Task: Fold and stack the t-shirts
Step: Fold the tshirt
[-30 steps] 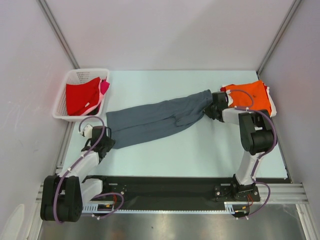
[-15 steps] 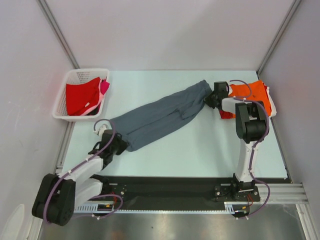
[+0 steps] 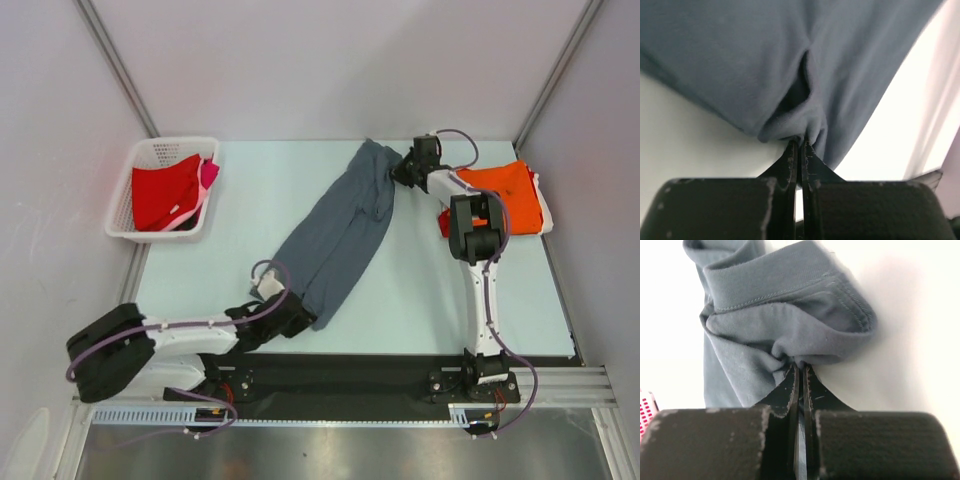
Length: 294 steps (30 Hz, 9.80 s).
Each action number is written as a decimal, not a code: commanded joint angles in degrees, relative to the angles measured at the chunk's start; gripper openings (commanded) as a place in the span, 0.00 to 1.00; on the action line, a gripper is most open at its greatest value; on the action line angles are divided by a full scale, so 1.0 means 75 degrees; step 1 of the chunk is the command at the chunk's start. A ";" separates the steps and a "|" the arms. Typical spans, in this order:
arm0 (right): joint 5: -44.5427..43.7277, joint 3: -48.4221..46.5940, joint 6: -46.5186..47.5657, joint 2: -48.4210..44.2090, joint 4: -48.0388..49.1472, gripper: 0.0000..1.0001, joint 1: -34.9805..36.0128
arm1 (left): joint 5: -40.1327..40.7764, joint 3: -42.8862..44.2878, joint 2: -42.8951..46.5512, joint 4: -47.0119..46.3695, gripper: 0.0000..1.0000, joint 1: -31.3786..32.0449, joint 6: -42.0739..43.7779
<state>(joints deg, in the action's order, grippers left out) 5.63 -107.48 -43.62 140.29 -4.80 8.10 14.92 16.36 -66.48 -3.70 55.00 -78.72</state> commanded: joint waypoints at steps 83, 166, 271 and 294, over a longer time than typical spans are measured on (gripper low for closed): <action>0.1171 -0.3576 0.1093 0.1967 -0.0415 0.40 -0.0318 | -0.2657 0.6914 -0.6887 -0.0807 0.25 -0.4392 0.3476; -0.0551 1.0536 -0.0373 -1.2107 -0.4258 0.00 0.4287 | -0.2446 -0.0483 0.1257 0.0717 0.00 0.0002 0.2269; -0.2567 -0.2216 0.2897 -0.0048 -0.4575 0.13 0.0854 | -0.2129 1.2209 -0.9886 0.2346 0.63 -0.4509 0.3183; -0.1277 -0.2731 0.2979 0.0267 -0.3497 0.16 0.1815 | -0.2434 1.2362 -0.9898 0.2228 0.63 -0.4509 0.3406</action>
<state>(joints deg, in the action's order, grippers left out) -5.19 -123.96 -20.16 140.46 -32.95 22.68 -4.91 108.14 -138.39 9.96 22.52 -54.48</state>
